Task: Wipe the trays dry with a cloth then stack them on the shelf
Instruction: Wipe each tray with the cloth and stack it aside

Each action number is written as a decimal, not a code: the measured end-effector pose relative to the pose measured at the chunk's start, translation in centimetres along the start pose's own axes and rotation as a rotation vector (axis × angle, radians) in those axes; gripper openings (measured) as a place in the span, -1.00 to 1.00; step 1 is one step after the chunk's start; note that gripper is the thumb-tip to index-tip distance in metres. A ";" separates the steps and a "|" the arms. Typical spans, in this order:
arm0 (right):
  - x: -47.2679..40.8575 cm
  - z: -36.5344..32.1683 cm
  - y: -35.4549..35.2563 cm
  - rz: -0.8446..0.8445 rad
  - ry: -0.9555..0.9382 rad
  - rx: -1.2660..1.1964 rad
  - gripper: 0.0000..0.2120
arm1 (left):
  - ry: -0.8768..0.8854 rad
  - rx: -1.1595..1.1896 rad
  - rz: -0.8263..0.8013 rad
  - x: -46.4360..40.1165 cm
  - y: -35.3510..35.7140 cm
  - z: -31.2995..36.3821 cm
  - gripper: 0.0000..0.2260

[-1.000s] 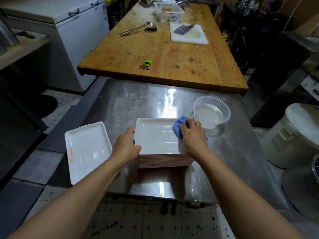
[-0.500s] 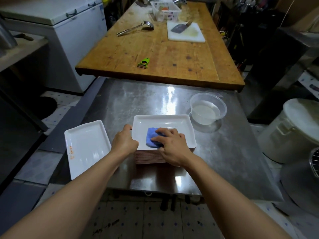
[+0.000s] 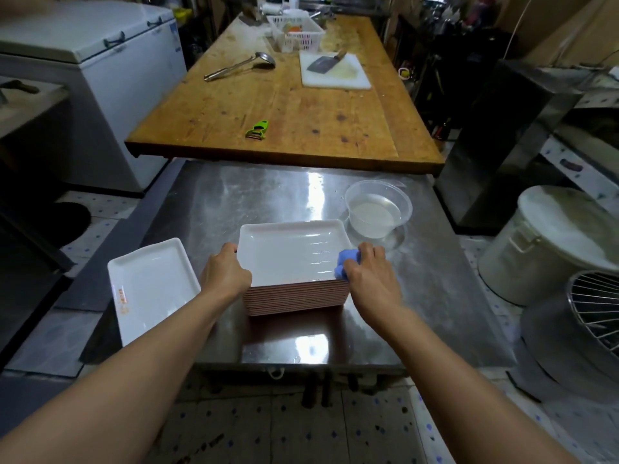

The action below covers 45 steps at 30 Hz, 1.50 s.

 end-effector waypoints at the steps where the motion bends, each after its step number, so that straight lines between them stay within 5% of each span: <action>1: 0.3 0.5 -0.4 0.018 0.039 -0.051 -0.77 | 0.001 -0.033 0.015 0.2 -0.2 0.2 -0.60; 4: 1.6 2.8 -1.9 0.138 0.155 -0.315 -0.71 | 0.036 -0.173 0.135 1.6 -1.2 1.2 -0.60; 7: 2.4 5.2 -2.6 0.223 0.284 -0.537 -0.63 | 0.293 -0.262 0.294 3.8 -1.5 4.8 -0.61; 12: 2.5 6.3 -2.5 0.247 0.370 -0.819 -0.78 | 0.632 -0.448 0.208 5.6 1.7 9.4 -0.72; 15: 3.1 6.6 -1.8 0.231 0.422 -0.918 -0.79 | 0.640 -0.471 0.241 5.6 2.0 9.7 -0.87; 28: 4.3 5.8 -2.8 0.277 0.508 -1.138 -0.80 | 0.719 -0.322 0.431 7.5 -3.8 11.6 -0.91; 34: 3.6 3.9 -8.1 0.454 0.398 -1.165 -0.81 | 0.574 0.080 0.458 7.2 -9.3 10.6 -0.92; 37: 2.8 1.9 -11.0 0.514 0.313 -1.237 -0.65 | 0.478 0.424 0.386 7.2 -11.9 8.9 -0.89; 45: 1.4 -7.6 -19.4 0.687 -0.098 -1.089 -0.71 | 0.312 0.862 0.176 9.1 -14.8 6.0 -0.82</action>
Point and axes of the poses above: each hand's wrist, its own x-axis away from the middle knuckle, its own y-axis out of the palm, z = x × y, the point moved 9 cm from there along -x, towards the middle knuckle, and after that the axes turned 9 degrees about -x, right-handed, at the moved point
